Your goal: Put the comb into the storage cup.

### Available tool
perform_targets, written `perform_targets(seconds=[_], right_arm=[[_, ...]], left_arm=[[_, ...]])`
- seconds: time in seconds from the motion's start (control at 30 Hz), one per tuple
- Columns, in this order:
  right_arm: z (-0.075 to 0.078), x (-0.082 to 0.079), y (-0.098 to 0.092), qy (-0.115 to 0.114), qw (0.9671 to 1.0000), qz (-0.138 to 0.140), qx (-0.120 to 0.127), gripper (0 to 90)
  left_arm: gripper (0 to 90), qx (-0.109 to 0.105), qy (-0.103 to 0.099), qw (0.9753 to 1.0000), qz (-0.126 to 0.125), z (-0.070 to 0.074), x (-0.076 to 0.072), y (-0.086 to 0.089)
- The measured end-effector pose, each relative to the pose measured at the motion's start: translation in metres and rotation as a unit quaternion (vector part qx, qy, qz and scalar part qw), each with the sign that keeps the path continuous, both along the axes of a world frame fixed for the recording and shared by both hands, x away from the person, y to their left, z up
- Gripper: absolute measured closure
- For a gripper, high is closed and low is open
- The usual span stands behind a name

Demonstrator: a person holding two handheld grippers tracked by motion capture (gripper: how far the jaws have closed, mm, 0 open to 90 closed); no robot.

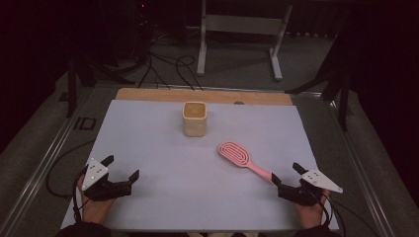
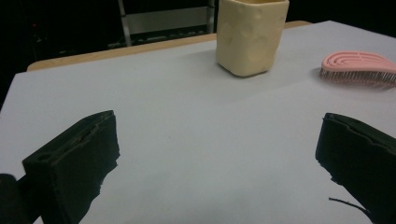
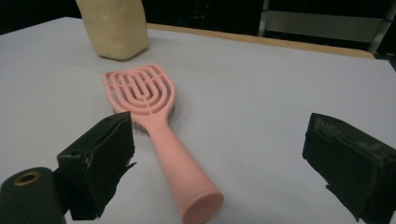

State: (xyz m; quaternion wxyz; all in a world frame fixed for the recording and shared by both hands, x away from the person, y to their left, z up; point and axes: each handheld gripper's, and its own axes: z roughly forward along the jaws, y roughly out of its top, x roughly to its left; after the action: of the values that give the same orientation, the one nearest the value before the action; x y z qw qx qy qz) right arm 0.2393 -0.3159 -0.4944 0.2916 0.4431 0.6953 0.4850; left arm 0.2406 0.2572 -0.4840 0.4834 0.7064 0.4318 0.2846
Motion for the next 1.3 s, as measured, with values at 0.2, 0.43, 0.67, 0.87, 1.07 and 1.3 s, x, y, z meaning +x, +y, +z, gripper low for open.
perform_targets(seconds=[0.2,0.43,0.67,0.87,1.07,1.3], right_arm=[[-0.001,0.001,0.003,0.002,1.0,0.009,-0.002,8.4],[-0.002,0.002,0.003,0.008,0.9999,0.014,-0.002,8.3],[-0.002,0.003,0.003,0.012,0.9998,0.014,-0.004,8.4],[-0.001,0.006,-0.001,0.022,0.9997,0.014,0.002,7.6],[0.007,0.009,-0.003,0.031,0.9994,0.016,0.001,7.5],[0.017,0.013,-0.003,0.033,0.9993,0.018,-0.005,7.6]], left_arm=[[0.0,-0.018,0.009,0.9998,0.007,-0.003,0.002,0.0],[0.0,-0.004,0.005,0.9997,0.022,-0.005,0.003,-0.004],[0.0,0.008,0.005,0.9995,0.029,-0.007,0.004,-0.006],[0.0,0.011,0.002,0.9993,0.036,-0.007,0.003,-0.004],[0.0,0.011,-0.003,0.9991,0.04,-0.006,0.002,-0.002],[0.0,0.018,-0.009,0.9988,0.044,-0.008,0.001,-0.002]])
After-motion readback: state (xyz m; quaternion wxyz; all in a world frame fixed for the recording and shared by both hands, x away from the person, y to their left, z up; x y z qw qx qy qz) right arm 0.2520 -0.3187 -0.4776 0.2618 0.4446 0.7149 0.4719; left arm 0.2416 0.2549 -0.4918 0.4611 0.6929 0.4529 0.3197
